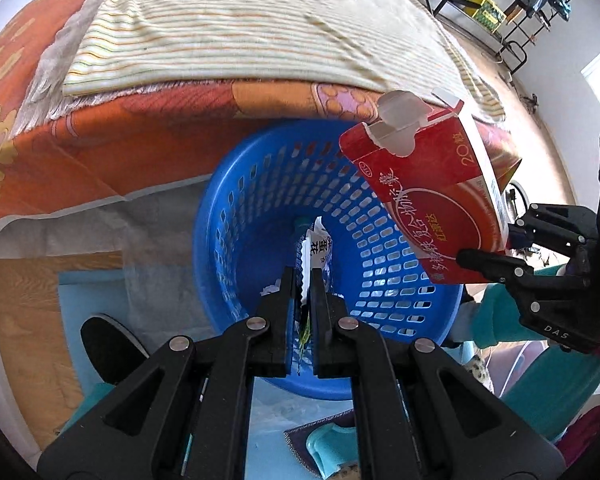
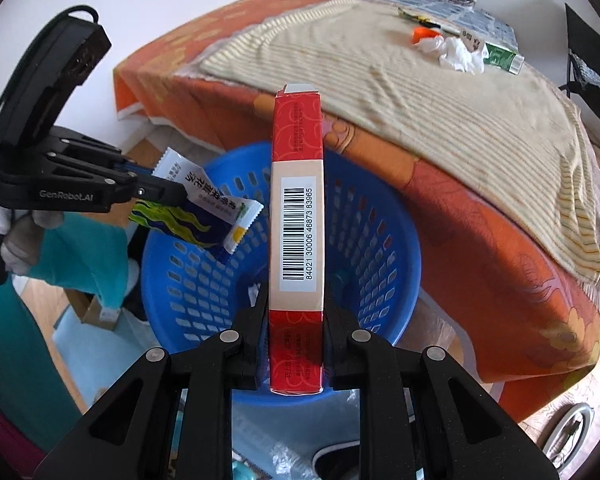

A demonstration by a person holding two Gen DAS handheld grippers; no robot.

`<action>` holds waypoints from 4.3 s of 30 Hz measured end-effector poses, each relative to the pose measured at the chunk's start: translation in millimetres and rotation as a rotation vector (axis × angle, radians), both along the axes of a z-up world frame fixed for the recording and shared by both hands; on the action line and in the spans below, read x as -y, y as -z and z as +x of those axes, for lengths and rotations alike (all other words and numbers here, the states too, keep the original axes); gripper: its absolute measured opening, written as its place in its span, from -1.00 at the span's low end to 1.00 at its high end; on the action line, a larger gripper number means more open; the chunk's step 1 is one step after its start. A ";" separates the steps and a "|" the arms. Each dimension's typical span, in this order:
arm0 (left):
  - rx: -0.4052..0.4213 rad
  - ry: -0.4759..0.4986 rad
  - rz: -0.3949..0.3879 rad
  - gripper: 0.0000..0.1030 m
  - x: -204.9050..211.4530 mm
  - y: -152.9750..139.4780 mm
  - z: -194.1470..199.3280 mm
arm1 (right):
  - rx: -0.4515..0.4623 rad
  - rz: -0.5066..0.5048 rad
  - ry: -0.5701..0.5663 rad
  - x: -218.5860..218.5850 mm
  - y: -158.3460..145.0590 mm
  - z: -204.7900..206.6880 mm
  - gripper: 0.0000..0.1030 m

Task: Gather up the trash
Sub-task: 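Open both grippers to drop the wrapper and red box into the basket, then move both grippers back over the orange cap and tissue, then grasp the orange cap with the left gripper while the right gripper closes on the crumpled tissue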

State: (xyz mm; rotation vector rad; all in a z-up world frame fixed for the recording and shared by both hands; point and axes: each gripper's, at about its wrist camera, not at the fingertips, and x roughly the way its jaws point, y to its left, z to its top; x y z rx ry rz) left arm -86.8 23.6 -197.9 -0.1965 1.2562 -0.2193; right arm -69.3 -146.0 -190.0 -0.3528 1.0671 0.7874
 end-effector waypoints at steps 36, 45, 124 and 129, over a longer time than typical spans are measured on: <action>0.088 -0.013 0.053 0.07 7.0 -24.5 16.9 | -0.037 0.065 0.176 19.6 -19.6 40.6 0.01; 0.104 -0.046 0.071 0.07 1.6 -44.3 48.3 | 0.054 0.138 0.226 33.1 -64.8 64.0 0.01; 0.111 -0.320 -0.106 -0.86 -43.1 -18.2 361.3 | -0.056 0.187 0.418 -21.1 -14.4 323.5 0.02; 0.123 -0.326 -0.095 -0.86 -50.9 -22.9 357.1 | -0.071 0.191 0.401 -30.5 -12.5 325.8 0.00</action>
